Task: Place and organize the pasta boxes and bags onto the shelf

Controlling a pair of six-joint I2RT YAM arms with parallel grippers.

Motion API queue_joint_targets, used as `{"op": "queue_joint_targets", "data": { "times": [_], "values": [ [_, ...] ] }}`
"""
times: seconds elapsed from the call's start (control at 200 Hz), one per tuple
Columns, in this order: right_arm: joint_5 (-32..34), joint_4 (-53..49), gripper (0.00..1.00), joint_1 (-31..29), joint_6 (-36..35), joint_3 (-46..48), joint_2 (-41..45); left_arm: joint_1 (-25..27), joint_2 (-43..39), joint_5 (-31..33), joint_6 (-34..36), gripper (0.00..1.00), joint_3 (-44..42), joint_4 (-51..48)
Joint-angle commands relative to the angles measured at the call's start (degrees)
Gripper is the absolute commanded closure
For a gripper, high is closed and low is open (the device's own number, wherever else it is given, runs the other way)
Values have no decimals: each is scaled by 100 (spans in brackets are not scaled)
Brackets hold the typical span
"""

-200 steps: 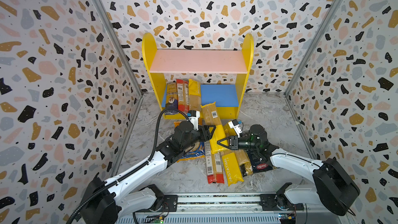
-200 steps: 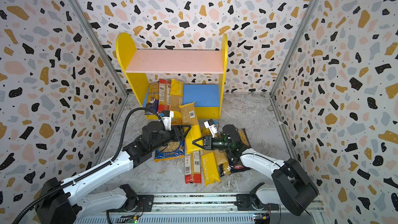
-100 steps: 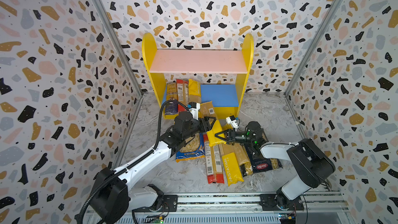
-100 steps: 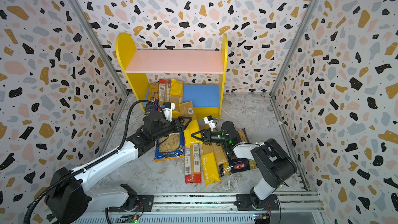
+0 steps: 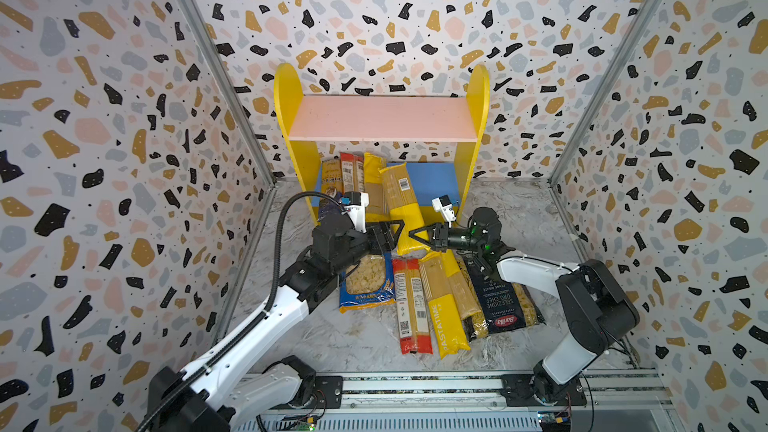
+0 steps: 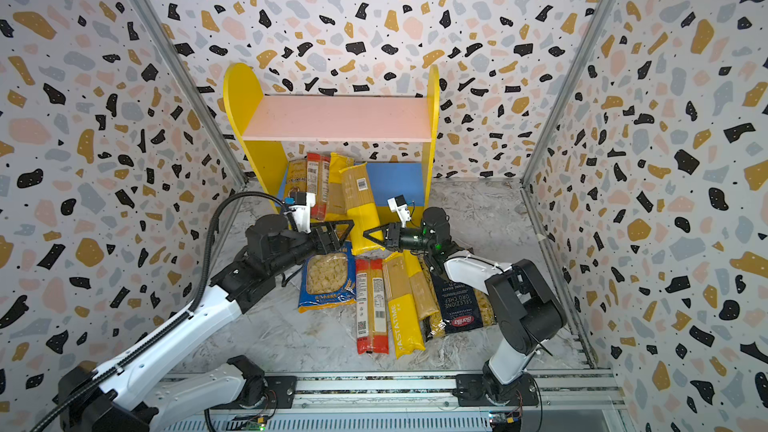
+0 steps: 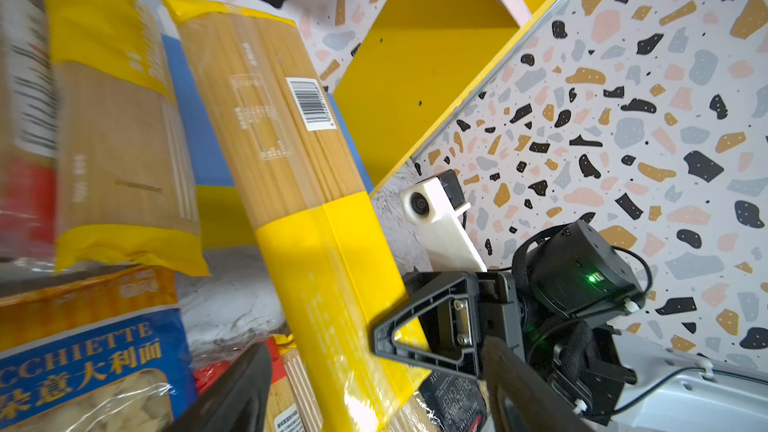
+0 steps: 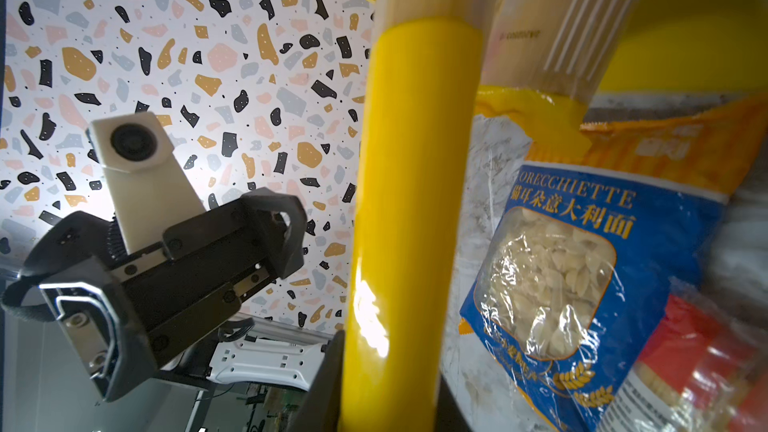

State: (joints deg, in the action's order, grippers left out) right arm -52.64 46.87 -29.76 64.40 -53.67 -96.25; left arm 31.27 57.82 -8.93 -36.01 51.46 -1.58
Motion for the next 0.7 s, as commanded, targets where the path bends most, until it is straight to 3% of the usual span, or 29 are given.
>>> {"op": "queue_joint_targets", "data": {
  "times": [0.0, 0.325, 0.696],
  "values": [
    [144, 422, 100, 128, -543, -713, -206, -59, -621, 563, 219, 19, -181, -544],
    [365, -325, 100, 278, -988, -1979, -1073, -85, -2098, 1382, 207, 15, -717, -1584],
    [667, -1248, 100, 385, -1461, -3026, -1549, -86, -2244, 1387, 271, 15, -944, -1637]
  ]
}}
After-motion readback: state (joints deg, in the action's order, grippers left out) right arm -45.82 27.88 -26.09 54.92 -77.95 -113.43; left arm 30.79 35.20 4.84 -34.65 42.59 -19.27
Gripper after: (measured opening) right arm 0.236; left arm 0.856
